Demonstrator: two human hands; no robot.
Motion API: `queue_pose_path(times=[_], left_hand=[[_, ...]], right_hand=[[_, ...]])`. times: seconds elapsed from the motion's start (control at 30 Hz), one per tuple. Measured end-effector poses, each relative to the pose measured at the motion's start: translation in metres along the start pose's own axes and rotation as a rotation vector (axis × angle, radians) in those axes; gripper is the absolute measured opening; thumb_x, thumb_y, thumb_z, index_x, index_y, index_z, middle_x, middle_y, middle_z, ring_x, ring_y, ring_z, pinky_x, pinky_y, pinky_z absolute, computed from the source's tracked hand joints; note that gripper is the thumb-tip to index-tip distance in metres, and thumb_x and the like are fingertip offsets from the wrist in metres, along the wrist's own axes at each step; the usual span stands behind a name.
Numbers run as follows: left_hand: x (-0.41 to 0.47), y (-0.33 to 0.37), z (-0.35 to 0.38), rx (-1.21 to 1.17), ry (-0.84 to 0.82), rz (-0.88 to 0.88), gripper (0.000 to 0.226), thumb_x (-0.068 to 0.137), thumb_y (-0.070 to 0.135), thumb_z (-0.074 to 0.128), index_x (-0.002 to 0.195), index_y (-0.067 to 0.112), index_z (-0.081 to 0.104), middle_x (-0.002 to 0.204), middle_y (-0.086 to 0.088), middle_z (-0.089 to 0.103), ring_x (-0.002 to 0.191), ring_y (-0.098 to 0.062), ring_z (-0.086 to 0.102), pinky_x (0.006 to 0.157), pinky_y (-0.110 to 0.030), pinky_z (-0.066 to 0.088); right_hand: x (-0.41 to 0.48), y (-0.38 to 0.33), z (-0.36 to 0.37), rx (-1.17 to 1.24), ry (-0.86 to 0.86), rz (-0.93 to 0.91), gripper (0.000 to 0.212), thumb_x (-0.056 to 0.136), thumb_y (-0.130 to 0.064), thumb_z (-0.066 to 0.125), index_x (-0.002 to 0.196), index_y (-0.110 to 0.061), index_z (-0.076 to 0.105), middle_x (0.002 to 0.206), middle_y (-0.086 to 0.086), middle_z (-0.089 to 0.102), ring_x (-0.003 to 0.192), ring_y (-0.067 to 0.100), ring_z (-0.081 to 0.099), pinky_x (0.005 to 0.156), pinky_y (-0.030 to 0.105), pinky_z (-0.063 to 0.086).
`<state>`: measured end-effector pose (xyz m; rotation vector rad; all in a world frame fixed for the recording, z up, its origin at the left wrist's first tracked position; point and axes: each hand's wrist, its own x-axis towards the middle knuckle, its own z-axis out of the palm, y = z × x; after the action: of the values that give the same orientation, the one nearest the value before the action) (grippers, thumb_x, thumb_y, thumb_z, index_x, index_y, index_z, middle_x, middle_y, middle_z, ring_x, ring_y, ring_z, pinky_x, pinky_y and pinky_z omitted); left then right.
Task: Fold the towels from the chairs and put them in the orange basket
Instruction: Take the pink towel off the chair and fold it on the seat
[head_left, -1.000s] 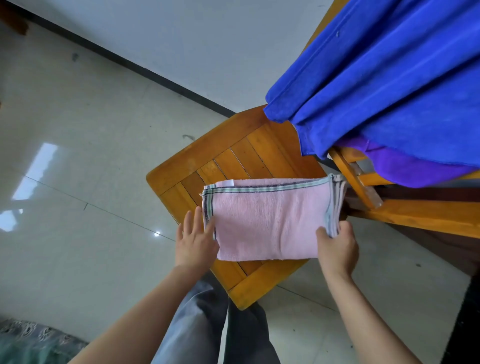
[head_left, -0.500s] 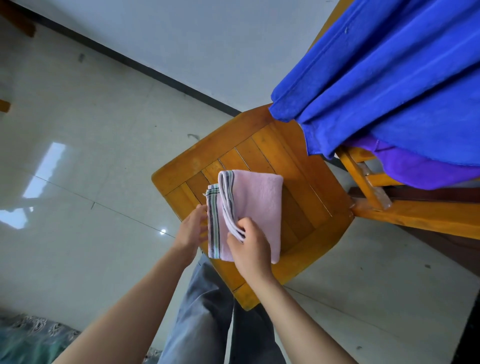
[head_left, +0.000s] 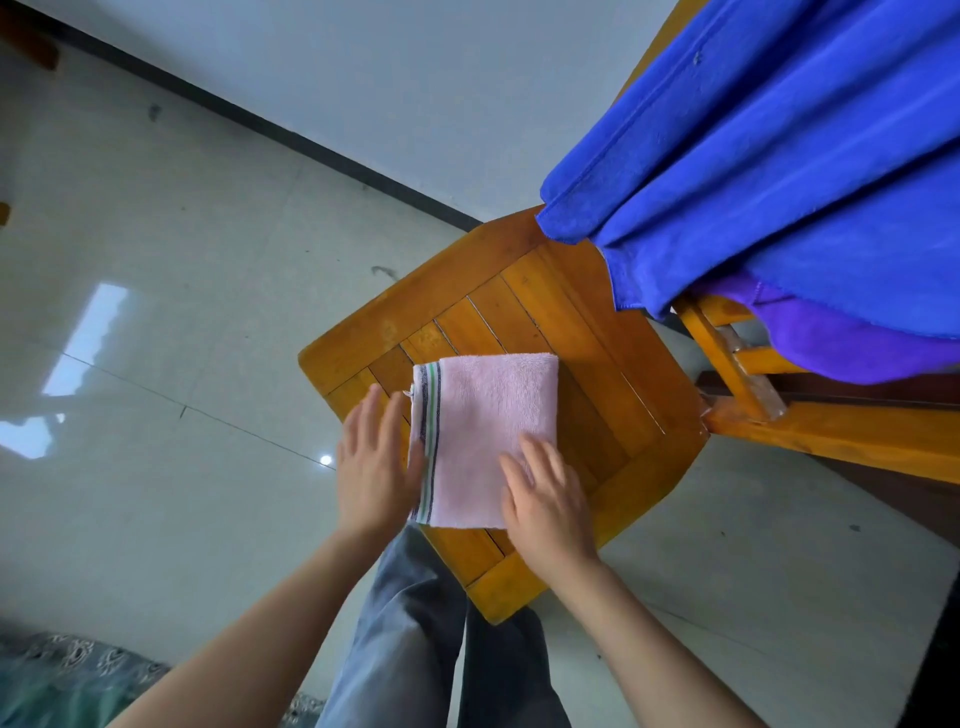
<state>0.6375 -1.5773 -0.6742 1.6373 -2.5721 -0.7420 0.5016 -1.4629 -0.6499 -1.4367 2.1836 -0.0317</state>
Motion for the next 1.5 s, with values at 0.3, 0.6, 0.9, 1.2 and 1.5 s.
queue_pose_path(times=[0.3,0.6,0.9,1.2,1.5], left_hand=[[-0.025,0.003,0.047,0.448,-0.374,0.438,0.124,0.038,0.072,0.076,0.135,0.009,0.033,0.135,-0.022,0.051,0.122,-0.046,0.047,0.098,-0.056,0.034],[-0.025,-0.010,0.063,0.426,-0.322,0.477,0.133,0.042,0.067,0.077,0.142,0.010,0.012,0.144,-0.020,0.026,0.129,-0.045,0.029,0.102,-0.056,0.028],[-0.017,-0.004,0.054,0.425,-0.254,0.557,0.099,0.045,0.042,0.088,0.125,0.006,0.043,0.125,-0.026,0.057,0.108,-0.050,0.056,0.087,-0.056,0.048],[-0.039,0.010,0.012,0.249,-0.107,0.703,0.060,0.040,0.010,0.093,0.094,-0.003,0.071,0.097,-0.020,0.071,0.087,-0.034,0.070,0.070,-0.047,0.056],[-0.070,0.084,-0.090,0.207,0.134,0.745,0.061,0.055,0.006,0.080,0.106,0.001,0.048,0.094,-0.020,0.070,0.081,-0.032,0.070,0.062,-0.039,0.059]], right_hand=[[0.004,0.048,0.032,-0.277,-0.167,-0.200,0.096,0.049,-0.061,0.080,0.131,-0.023,0.047,0.140,0.015,0.048,0.131,0.035,0.038,0.091,0.050,0.048],[0.002,0.048,0.049,-0.292,-0.019,-0.220,0.111,0.038,-0.037,0.090,0.133,-0.022,0.034,0.139,0.017,0.049,0.129,0.035,0.032,0.092,0.050,0.048],[0.002,0.044,0.044,-0.231,0.124,-0.254,0.055,0.047,-0.017,0.089,0.099,-0.018,0.071,0.113,0.015,0.067,0.106,0.034,0.064,0.077,0.034,0.057],[-0.028,0.038,0.000,-0.150,0.160,-0.312,0.045,0.044,-0.008,0.089,0.085,-0.012,0.070,0.097,0.014,0.069,0.093,0.033,0.068,0.058,0.029,0.057],[-0.071,0.040,-0.119,-0.261,0.485,-0.516,0.023,0.075,-0.004,0.048,0.083,-0.012,0.068,0.091,0.012,0.067,0.088,0.030,0.068,0.046,0.028,0.054]])
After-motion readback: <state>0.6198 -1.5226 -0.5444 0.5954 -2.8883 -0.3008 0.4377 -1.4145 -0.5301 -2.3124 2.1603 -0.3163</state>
